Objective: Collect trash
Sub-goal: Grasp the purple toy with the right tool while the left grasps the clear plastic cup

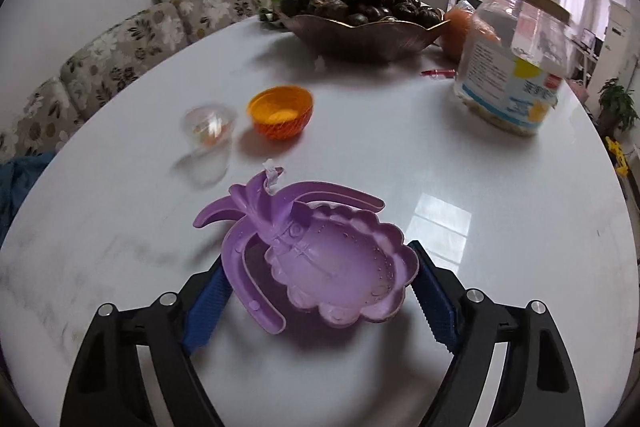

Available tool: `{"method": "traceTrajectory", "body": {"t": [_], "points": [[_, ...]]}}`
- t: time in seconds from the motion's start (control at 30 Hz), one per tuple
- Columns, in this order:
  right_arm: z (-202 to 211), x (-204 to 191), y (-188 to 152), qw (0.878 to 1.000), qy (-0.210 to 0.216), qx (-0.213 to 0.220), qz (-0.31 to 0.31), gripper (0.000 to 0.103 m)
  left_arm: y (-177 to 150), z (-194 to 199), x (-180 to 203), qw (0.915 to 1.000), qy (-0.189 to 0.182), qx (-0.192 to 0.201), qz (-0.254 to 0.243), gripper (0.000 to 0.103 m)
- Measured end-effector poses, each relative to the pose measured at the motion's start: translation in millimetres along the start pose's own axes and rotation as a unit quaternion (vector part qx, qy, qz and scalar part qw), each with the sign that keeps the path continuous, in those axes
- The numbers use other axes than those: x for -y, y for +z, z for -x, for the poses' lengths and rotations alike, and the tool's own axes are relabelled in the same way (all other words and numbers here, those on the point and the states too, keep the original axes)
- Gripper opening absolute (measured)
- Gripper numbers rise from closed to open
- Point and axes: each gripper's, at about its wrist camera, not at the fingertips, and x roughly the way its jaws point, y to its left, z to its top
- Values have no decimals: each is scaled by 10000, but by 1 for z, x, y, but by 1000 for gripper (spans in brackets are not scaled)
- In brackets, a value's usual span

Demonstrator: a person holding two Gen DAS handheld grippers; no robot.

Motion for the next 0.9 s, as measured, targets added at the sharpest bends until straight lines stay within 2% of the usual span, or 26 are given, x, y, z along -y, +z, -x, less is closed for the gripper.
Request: {"method": "traceTrajectory", "body": {"t": [0.1, 0.17, 0.3, 0.43, 0.47, 0.53, 0.57, 0.63, 0.67, 0.83, 0.9], "points": [[21, 1, -26, 9999, 143, -47, -48, 82, 64, -64, -14, 9988, 446, 82, -163, 91], [40, 4, -49, 9997, 228, -58, -121, 82, 94, -103, -23, 9966, 775, 55, -288, 91], [75, 14, -90, 9991, 252, 23, -346, 82, 157, -187, -39, 9927, 1206, -84, -2, 91], [100, 24, -119, 9978, 248, 94, -614, 82, 188, -238, -47, 9889, 1447, -311, 156, 91], [104, 25, -123, 9976, 247, 103, -638, 82, 192, -246, -48, 9882, 1469, -380, 203, 91], [109, 27, -130, 9976, 245, 112, -644, 82, 196, -265, -49, 9880, 1416, -567, 249, 80], [111, 27, -134, 9976, 250, 116, -637, 82, 193, -264, -47, 9872, 1494, -533, 174, 74], [113, 27, -136, 9974, 273, 133, -653, 82, 187, -260, -43, 9895, 1381, -412, 66, 50], [114, 27, -136, 9973, 292, 152, -660, 82, 185, -258, -41, 9893, 1400, -403, 2, 43], [121, 19, -136, 9962, 388, 311, -719, 82, 164, -240, -39, 9899, 1364, -377, 80, 43], [127, 11, -138, 9952, 460, 377, -782, 82, 149, -225, -39, 9918, 1214, -374, 167, 43]]}}
